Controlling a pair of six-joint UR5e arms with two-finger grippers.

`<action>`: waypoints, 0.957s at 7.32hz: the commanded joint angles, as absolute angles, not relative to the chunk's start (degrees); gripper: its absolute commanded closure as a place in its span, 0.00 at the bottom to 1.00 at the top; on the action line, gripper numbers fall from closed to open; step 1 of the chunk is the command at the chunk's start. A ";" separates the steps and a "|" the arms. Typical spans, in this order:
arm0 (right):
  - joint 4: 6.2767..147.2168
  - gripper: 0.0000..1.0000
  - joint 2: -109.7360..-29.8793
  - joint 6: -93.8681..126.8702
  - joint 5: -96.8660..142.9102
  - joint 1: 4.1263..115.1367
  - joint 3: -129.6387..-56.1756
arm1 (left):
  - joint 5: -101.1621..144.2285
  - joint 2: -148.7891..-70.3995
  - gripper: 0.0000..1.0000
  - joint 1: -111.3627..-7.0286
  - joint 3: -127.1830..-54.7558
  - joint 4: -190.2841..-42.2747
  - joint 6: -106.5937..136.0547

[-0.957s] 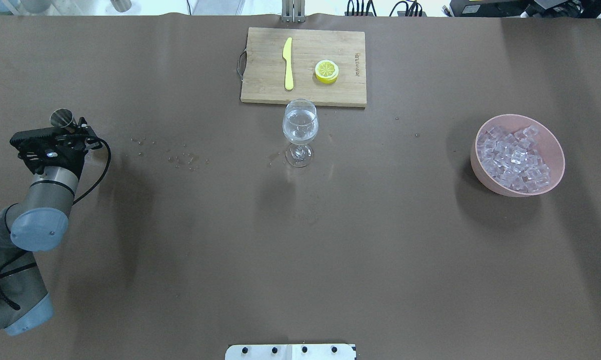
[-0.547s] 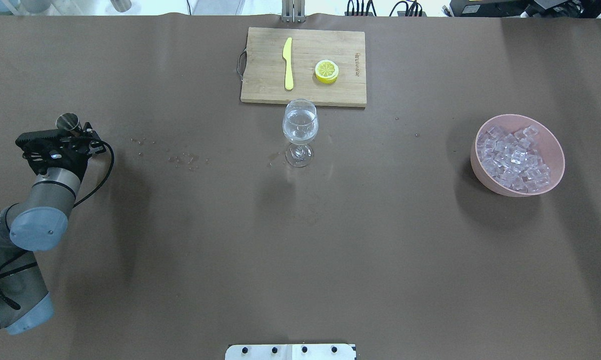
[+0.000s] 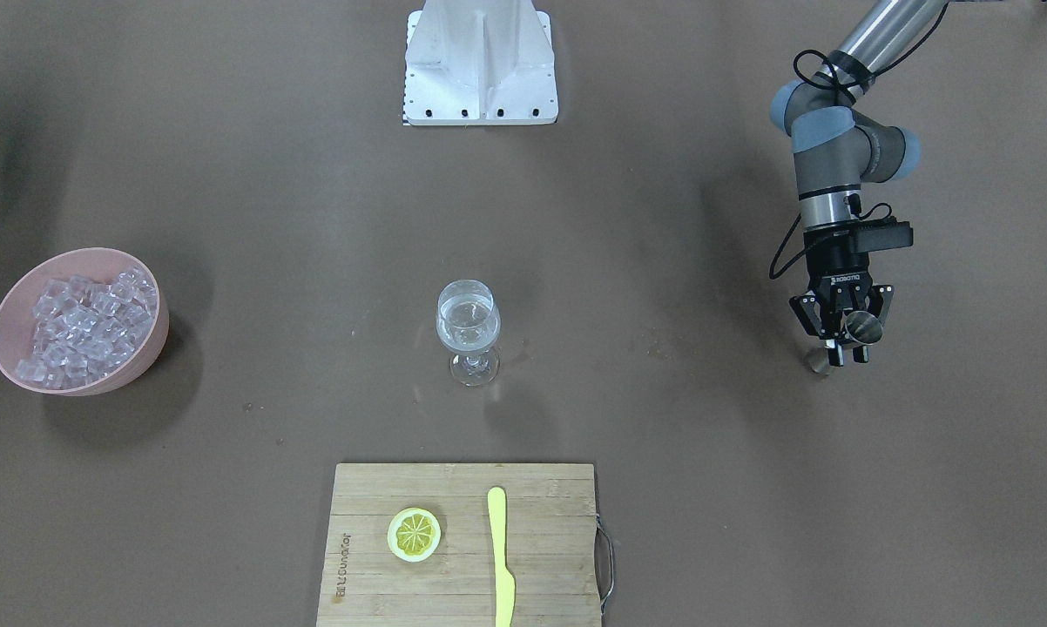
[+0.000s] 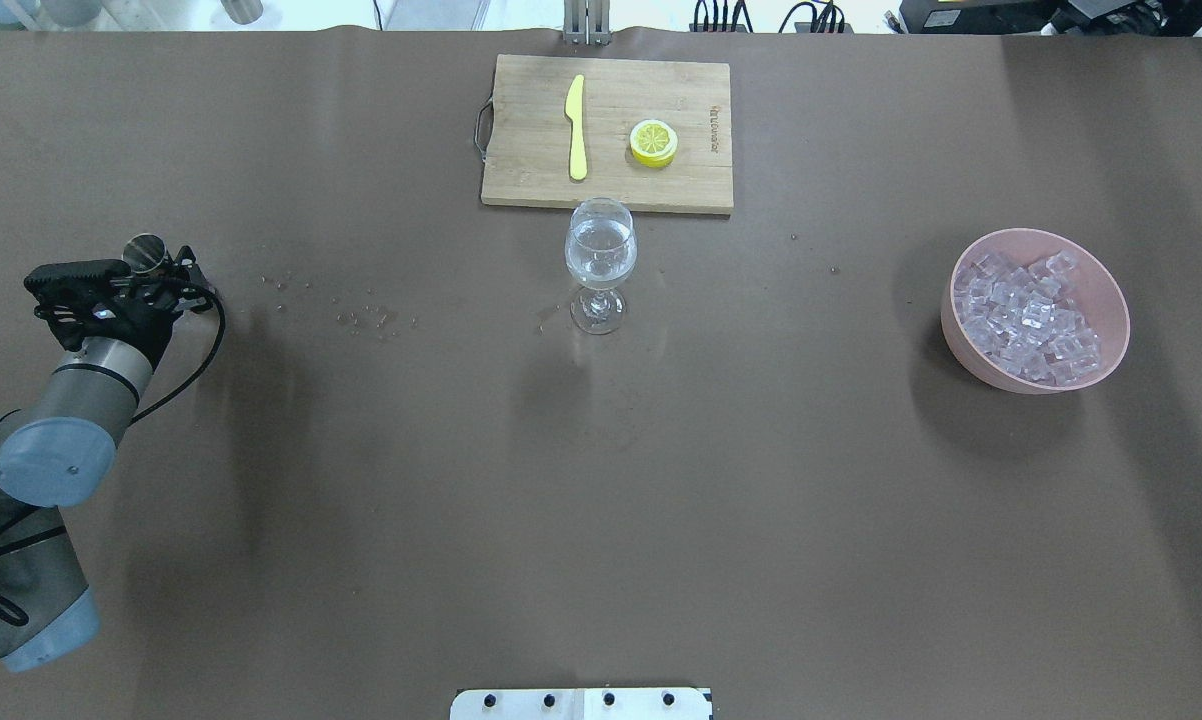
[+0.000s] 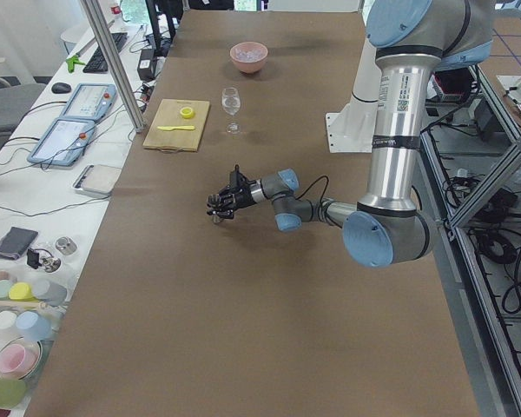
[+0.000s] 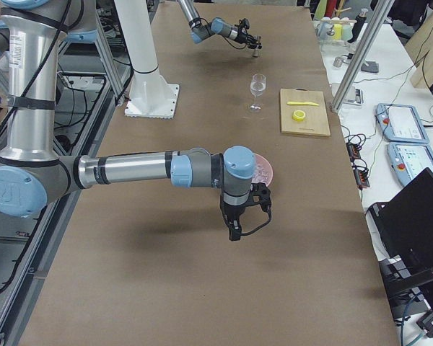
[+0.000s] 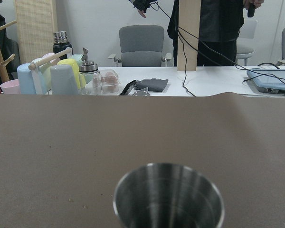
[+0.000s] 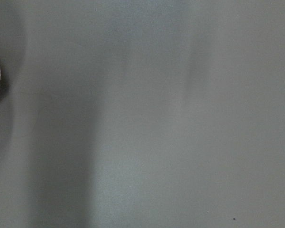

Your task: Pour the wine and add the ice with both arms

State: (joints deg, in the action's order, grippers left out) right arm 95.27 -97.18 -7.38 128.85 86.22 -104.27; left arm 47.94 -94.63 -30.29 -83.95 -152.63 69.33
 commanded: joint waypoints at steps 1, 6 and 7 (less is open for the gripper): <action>95.27 0.00 -97.12 -7.38 128.85 86.22 -104.24 | 47.99 -94.14 0.02 -30.41 -84.02 -156.34 69.08; 95.27 0.00 -97.03 -7.38 128.85 86.22 -104.24 | 58.67 -90.28 0.02 -37.33 -90.33 -159.96 61.81; 95.27 0.00 -97.03 -7.38 128.85 86.22 -104.24 | 62.89 -89.05 0.02 -39.79 -92.87 -159.96 58.74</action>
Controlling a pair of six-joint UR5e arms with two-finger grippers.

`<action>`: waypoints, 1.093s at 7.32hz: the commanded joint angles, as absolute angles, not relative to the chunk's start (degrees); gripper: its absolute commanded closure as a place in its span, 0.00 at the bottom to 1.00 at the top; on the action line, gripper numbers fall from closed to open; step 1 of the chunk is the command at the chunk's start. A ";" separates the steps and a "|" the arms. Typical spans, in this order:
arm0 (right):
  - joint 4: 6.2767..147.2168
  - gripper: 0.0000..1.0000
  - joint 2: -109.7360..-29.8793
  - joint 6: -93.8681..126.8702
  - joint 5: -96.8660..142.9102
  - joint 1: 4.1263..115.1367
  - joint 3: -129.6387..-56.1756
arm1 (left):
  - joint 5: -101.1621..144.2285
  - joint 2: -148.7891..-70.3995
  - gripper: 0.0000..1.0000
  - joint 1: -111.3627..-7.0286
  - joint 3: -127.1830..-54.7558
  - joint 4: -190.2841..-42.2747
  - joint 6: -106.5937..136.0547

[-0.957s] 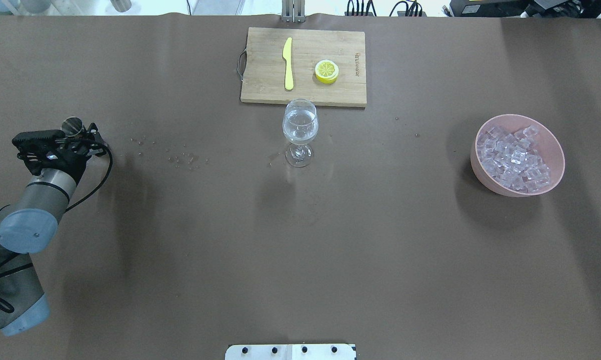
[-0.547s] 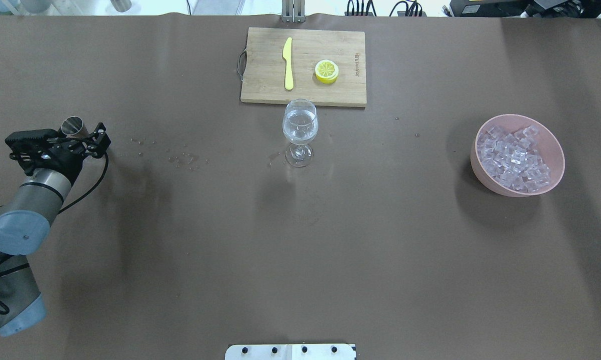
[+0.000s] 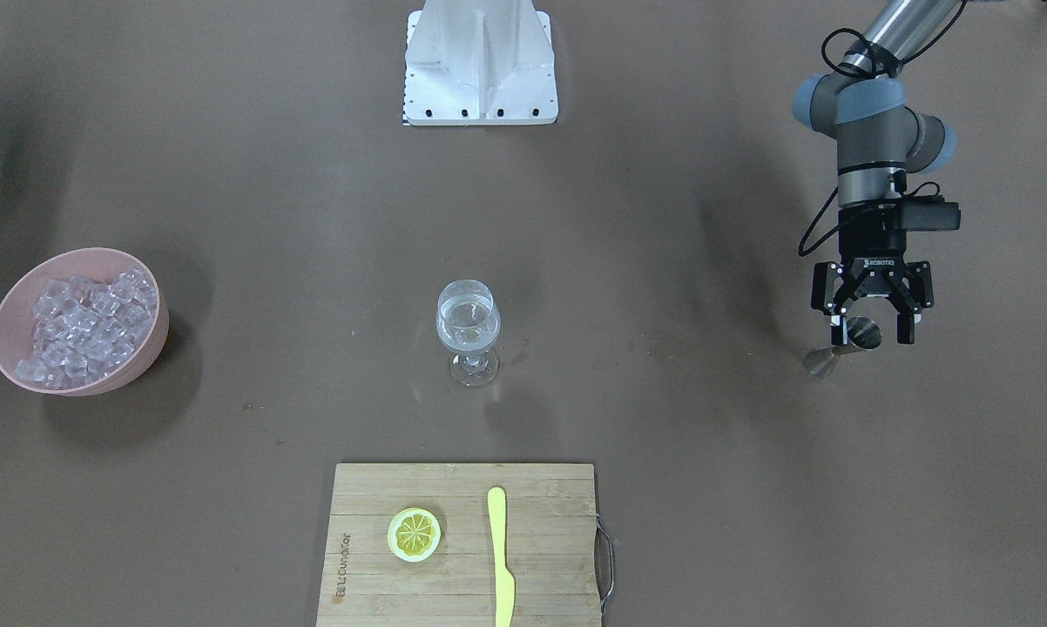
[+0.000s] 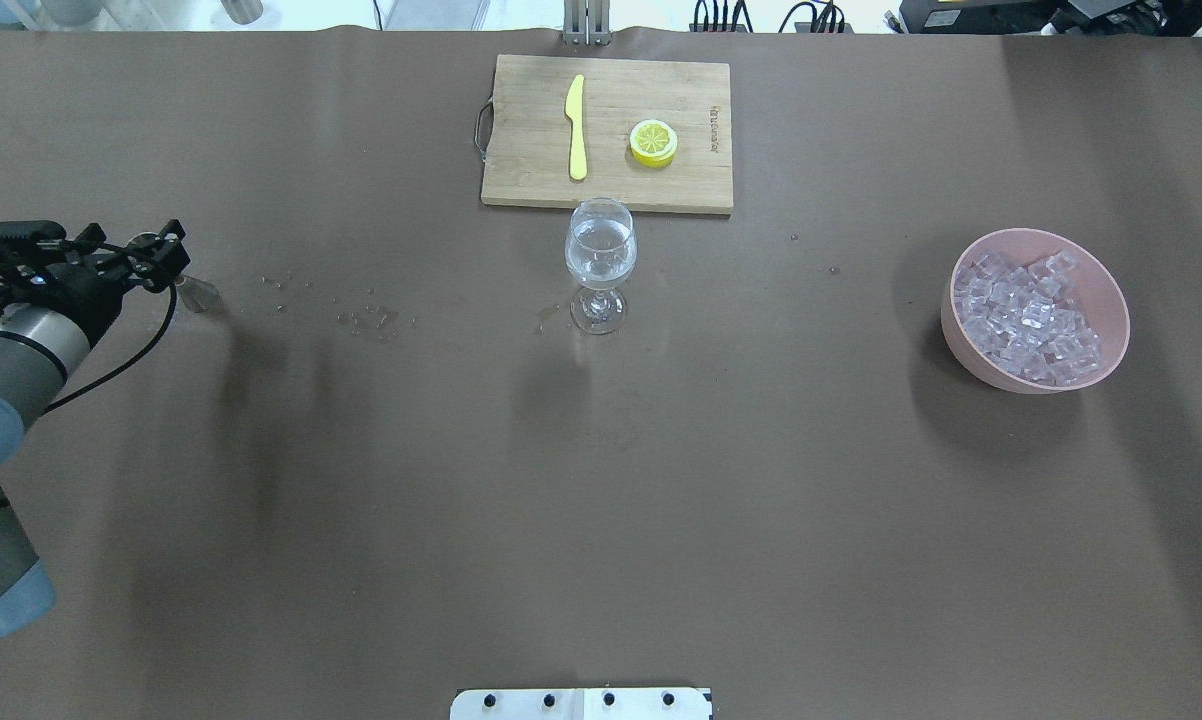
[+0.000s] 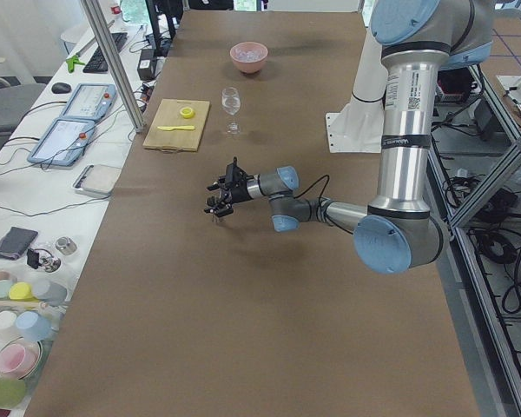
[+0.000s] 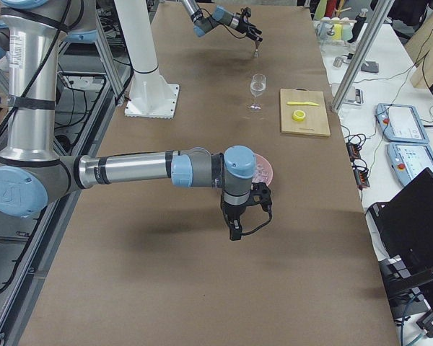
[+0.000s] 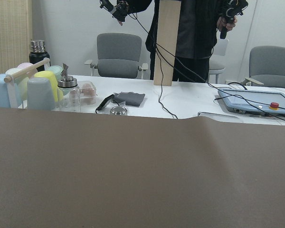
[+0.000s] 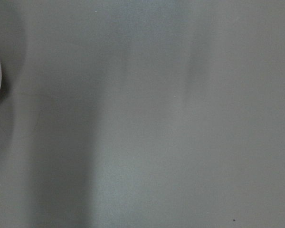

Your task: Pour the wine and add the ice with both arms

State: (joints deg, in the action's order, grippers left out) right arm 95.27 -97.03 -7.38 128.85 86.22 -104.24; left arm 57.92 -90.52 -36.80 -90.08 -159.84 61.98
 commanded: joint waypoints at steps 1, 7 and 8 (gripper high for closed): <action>95.27 0.00 -97.03 -7.38 128.85 86.22 -104.24 | 70.41 -87.21 0.02 -43.03 -96.12 -158.92 55.93; 95.27 0.00 -97.12 -7.38 128.85 86.48 -104.41 | 126.65 -84.99 0.02 -85.41 -107.10 -122.99 5.39; 95.19 0.00 -97.12 -7.38 128.85 86.57 -104.50 | 126.48 -85.69 0.02 -87.60 -108.10 -112.95 -4.64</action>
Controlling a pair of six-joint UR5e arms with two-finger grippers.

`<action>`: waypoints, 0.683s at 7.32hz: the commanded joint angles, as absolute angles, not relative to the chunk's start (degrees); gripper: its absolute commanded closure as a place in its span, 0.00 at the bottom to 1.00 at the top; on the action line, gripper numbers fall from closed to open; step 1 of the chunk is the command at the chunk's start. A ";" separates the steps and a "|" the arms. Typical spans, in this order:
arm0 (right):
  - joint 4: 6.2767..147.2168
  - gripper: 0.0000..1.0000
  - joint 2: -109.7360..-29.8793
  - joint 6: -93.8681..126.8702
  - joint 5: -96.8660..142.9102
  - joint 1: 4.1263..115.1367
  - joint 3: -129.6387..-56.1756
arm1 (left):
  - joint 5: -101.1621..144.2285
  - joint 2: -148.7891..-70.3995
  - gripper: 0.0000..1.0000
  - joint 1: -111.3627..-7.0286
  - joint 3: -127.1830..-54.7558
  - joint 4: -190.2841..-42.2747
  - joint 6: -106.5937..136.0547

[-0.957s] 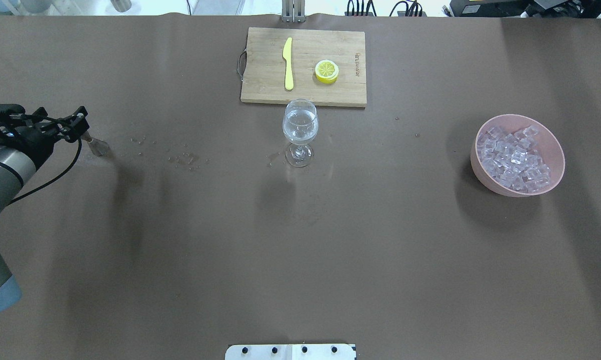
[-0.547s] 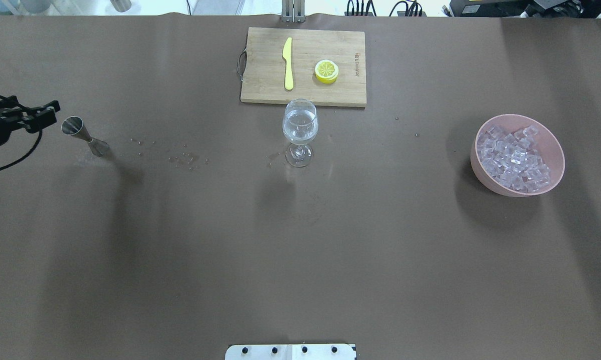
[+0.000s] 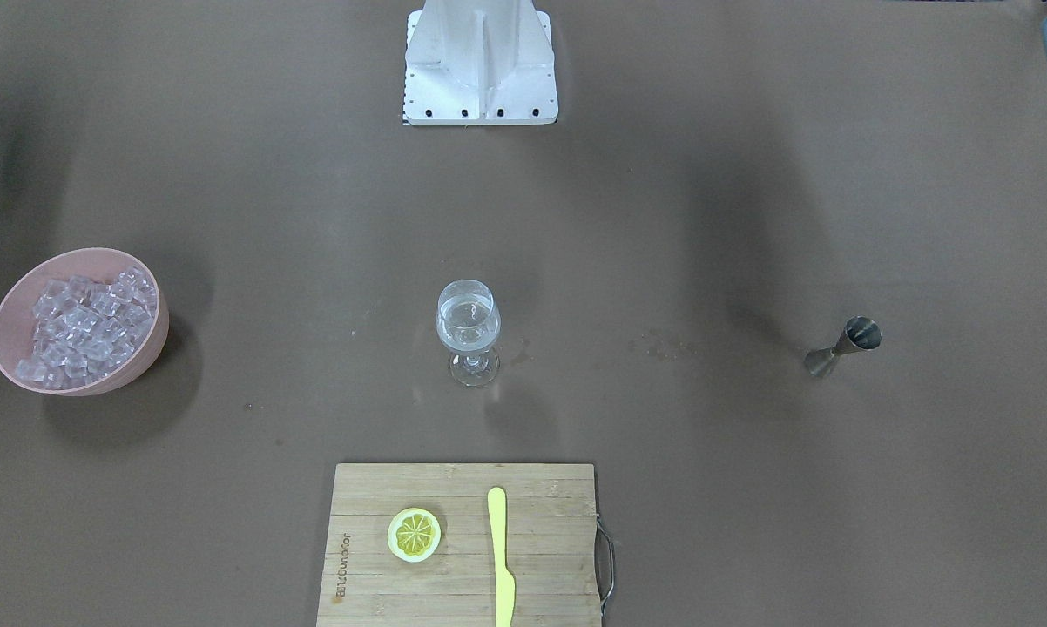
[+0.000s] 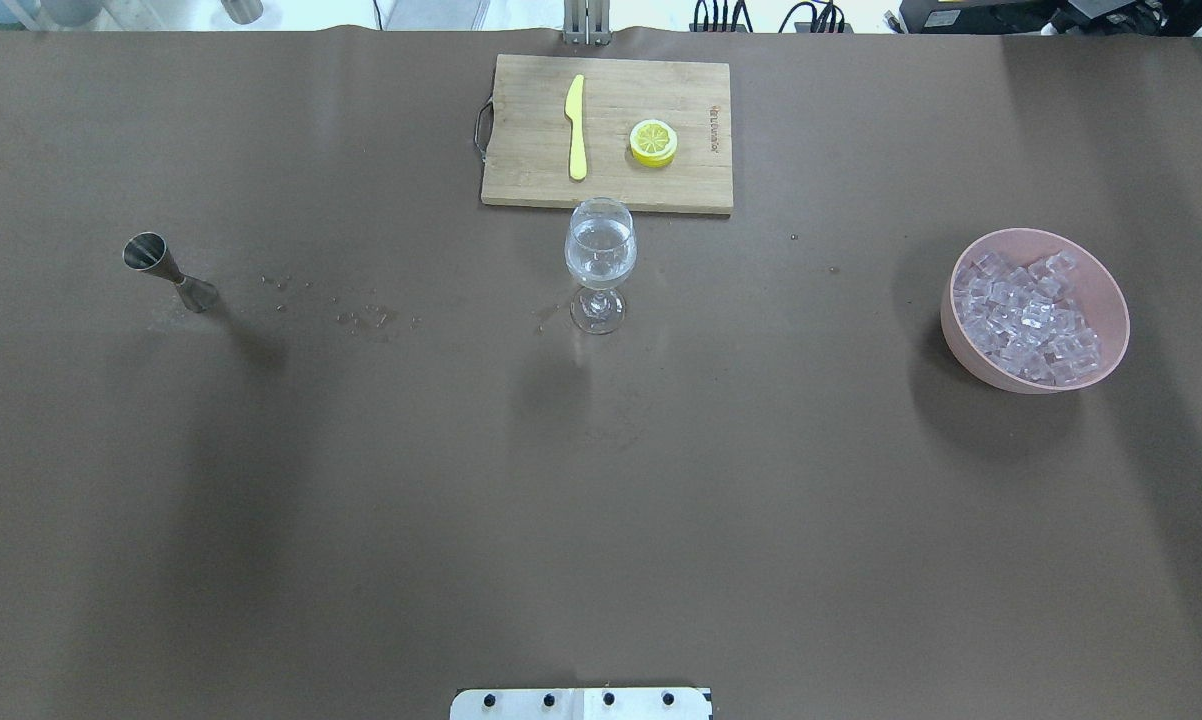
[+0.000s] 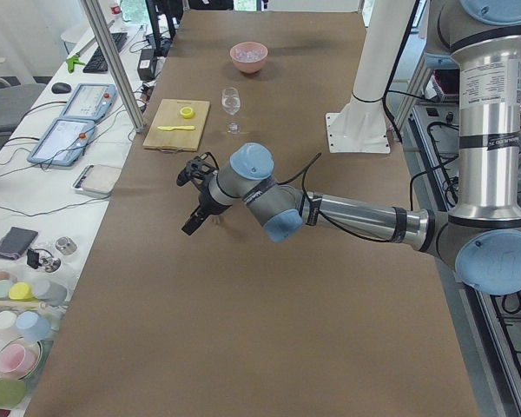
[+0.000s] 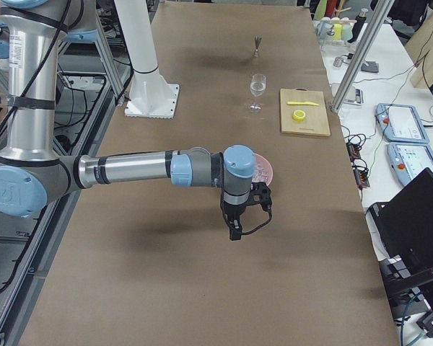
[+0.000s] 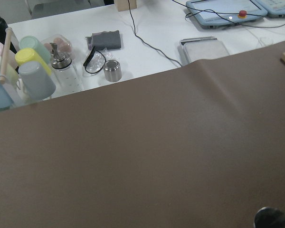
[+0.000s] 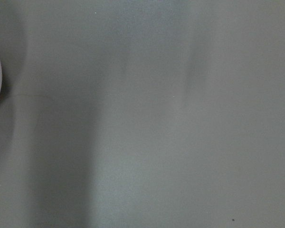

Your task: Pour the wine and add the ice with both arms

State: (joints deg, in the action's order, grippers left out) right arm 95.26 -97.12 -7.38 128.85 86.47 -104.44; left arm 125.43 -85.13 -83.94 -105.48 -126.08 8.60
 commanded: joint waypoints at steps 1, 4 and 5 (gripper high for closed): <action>95.10 0.00 -97.12 -7.38 128.85 86.75 -104.59 | 125.87 -86.65 0.02 -88.50 -107.93 -104.85 -13.27; 93.52 0.00 -97.29 -7.38 128.85 86.84 -104.59 | 122.87 -85.70 0.02 -90.95 -101.45 -90.88 -20.93; 93.43 0.00 -97.29 -7.30 128.85 86.84 -104.68 | 125.66 -85.43 0.02 -92.18 -100.64 -90.79 -13.78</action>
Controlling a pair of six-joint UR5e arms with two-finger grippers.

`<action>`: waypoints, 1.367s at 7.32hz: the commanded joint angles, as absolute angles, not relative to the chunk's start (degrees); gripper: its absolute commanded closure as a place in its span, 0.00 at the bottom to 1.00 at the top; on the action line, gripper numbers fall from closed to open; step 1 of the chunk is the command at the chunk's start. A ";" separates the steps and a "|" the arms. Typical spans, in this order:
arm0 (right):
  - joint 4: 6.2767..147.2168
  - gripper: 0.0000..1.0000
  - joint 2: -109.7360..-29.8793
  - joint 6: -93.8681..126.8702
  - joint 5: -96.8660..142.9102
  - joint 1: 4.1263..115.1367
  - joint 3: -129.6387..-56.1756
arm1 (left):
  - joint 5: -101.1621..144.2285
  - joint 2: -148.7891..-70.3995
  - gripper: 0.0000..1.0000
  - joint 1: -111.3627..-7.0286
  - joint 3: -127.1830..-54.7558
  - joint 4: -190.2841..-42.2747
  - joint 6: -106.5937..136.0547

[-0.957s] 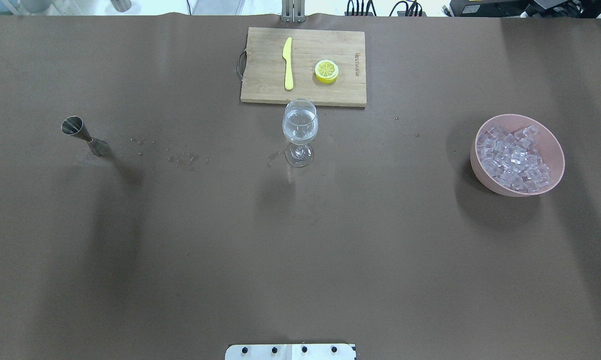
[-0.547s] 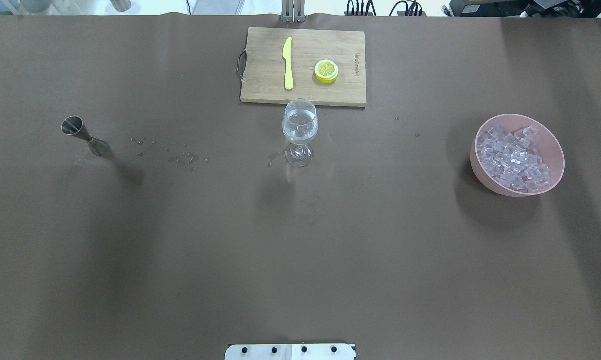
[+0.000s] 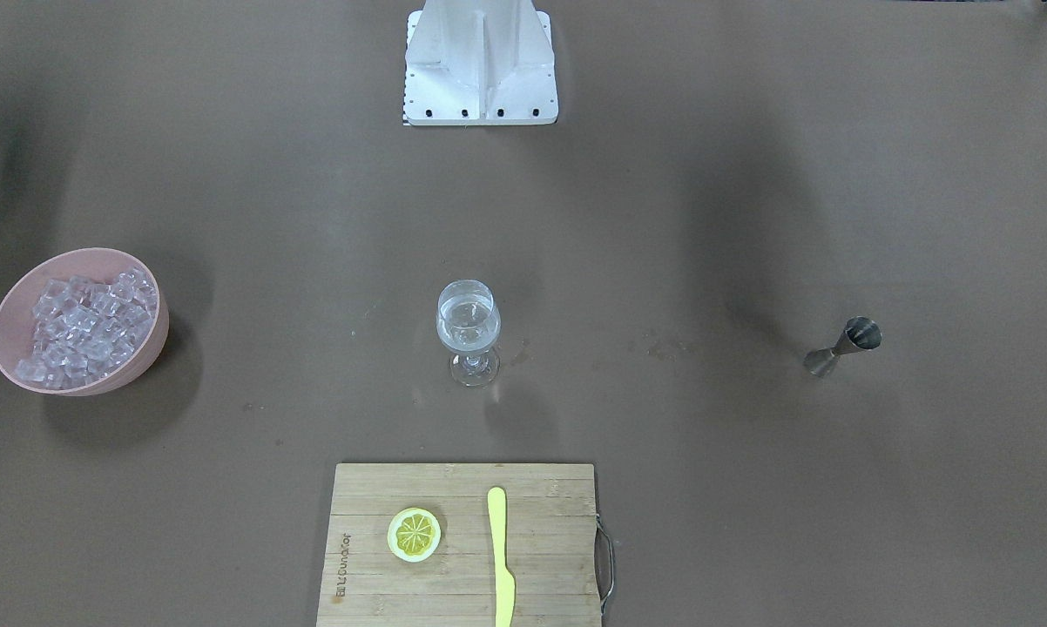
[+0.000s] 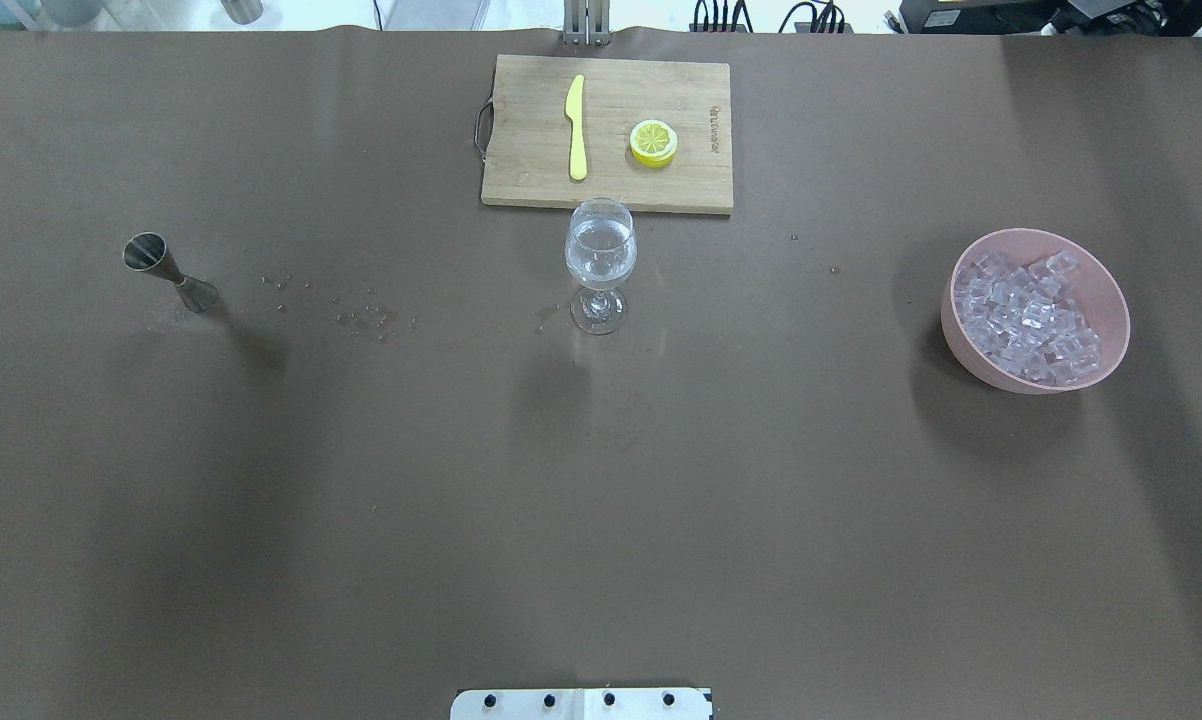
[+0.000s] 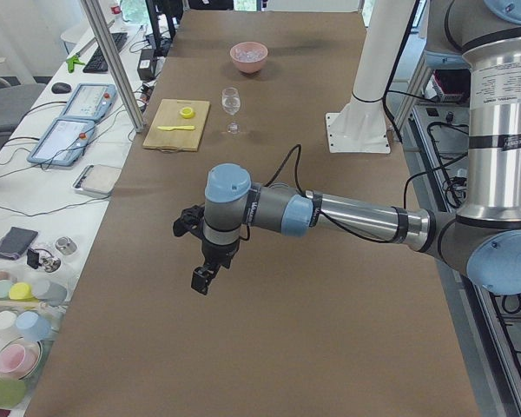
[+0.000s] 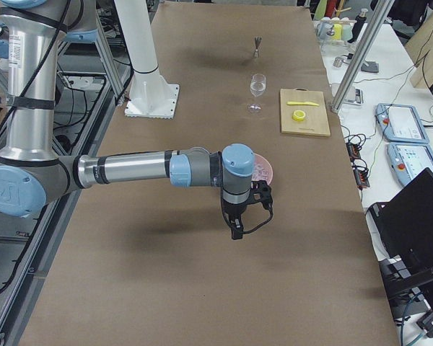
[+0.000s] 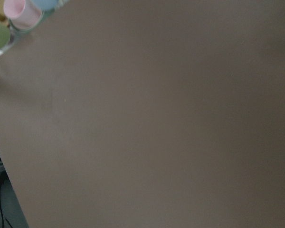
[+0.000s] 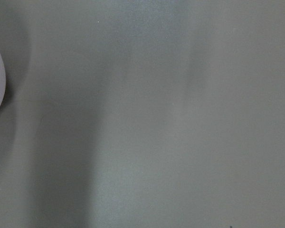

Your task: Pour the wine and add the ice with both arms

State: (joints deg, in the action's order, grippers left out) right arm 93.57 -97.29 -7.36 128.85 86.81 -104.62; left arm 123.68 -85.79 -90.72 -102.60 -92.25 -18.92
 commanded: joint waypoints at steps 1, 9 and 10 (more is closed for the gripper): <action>93.51 0.00 -97.38 -7.29 128.93 86.84 -104.85 | 134.47 -82.47 0.02 -92.46 -100.37 -91.05 -7.19; 80.87 0.00 -94.75 46.09 116.77 63.16 -114.09 | 139.75 -80.42 0.02 -92.64 -101.87 -95.79 0.09; 80.95 0.00 -93.27 50.14 113.24 59.28 -113.82 | 139.83 -80.42 0.02 -92.72 -101.95 -95.89 0.09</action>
